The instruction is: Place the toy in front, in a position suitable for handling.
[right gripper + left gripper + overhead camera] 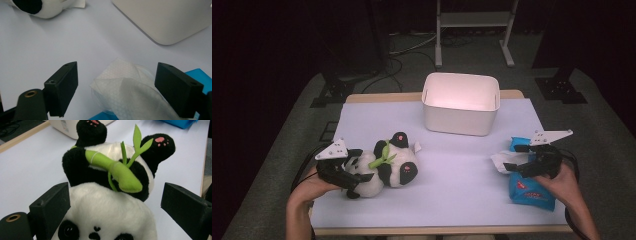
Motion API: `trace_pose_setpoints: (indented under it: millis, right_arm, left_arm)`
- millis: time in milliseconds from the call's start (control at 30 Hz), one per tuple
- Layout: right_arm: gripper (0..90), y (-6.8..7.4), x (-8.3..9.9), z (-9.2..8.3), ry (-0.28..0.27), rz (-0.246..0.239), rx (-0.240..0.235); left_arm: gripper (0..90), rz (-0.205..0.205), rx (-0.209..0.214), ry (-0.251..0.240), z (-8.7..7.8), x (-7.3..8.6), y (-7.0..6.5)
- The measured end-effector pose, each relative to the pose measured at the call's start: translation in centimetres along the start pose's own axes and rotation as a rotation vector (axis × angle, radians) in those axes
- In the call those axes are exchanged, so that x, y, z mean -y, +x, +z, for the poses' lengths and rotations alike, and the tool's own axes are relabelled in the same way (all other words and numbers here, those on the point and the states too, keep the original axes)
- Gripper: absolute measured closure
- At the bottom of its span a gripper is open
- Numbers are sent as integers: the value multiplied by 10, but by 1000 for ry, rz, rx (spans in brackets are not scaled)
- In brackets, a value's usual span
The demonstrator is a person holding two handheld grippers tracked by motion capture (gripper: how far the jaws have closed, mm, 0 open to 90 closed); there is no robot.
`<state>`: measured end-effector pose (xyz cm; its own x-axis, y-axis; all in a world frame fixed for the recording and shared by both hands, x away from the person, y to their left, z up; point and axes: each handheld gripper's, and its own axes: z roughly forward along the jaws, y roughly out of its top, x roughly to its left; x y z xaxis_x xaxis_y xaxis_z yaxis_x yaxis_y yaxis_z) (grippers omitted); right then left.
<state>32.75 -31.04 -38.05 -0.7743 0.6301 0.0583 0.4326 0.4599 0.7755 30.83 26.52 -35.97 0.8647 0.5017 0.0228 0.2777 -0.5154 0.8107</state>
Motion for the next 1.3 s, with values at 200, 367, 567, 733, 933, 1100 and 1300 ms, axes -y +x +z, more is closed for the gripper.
trace_pose_setpoints:
  millis: [200, 367, 567, 733, 933, 1100, 1300]
  right_arm:
    - [177, 0, 2, 1, 10, 6, -1]
    - [177, 1, -1, -1, -1, 1, -2]
    - [177, 0, 1, -1, 8, -3, -2]
    - [177, -1, 2, -5, -3, 5, 0]
    - [177, 0, 1, -6, -3, 4, 1]
    - [177, 1, 1, -5, 3, 3, 1]
    - [177, 0, 1, -4, 3, 4, -2]
  left_arm:
    - [78, 9, 16, 10, 7, -3, -1]
    - [138, 35, 29, 16, 15, -9, -4]
    - [242, 28, 32, 38, 24, -14, -2]
    - [432, 22, 50, 55, 31, -16, -2]
    - [596, 18, 61, 54, 32, -17, -3]
    - [680, 2, 40, 41, 30, -19, -3]
    - [721, -1, 18, 43, 30, -23, -3]
